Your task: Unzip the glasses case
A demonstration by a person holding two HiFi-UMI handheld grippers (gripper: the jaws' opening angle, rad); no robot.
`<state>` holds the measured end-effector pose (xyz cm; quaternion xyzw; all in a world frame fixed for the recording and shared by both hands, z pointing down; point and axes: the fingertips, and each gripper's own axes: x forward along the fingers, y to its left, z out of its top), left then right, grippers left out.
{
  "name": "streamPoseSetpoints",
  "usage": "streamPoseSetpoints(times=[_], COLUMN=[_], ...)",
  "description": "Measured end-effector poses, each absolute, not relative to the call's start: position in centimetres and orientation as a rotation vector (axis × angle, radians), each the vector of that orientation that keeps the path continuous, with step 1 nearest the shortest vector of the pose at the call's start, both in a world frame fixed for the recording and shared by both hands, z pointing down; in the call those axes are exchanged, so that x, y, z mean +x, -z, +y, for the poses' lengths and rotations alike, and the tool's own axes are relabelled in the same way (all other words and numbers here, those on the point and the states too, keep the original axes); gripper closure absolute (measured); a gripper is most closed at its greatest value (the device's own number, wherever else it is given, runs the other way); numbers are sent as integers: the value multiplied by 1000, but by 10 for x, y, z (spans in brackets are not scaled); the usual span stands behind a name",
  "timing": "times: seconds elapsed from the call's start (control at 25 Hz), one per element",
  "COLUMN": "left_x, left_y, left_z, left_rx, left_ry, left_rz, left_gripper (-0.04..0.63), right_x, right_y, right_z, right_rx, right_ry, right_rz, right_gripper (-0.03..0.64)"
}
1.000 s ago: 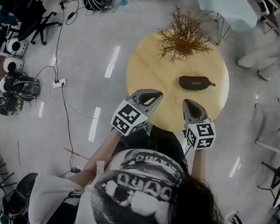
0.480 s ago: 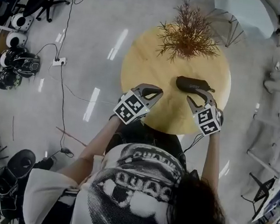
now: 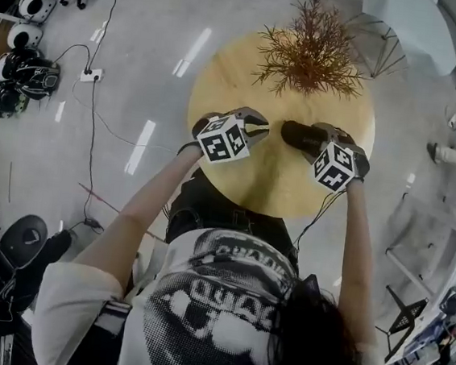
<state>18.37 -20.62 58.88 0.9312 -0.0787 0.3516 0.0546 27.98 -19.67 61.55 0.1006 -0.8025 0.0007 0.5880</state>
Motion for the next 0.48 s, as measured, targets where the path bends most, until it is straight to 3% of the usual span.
streamPoseSetpoints(times=[0.12,0.48], left_x=[193,224], left_y=[-605,-635], left_z=[-215,-221], left_rx=[2863,3010], left_ry=[-1222,-1500], left_rz=[-115,263], left_gripper=[478,478], right_x=[278,277], right_y=[-623,-622], right_z=[-191,-193], right_rx=[144,107], right_ry=[-43,-58], right_rz=[-1865,-1920], right_gripper=[319,321])
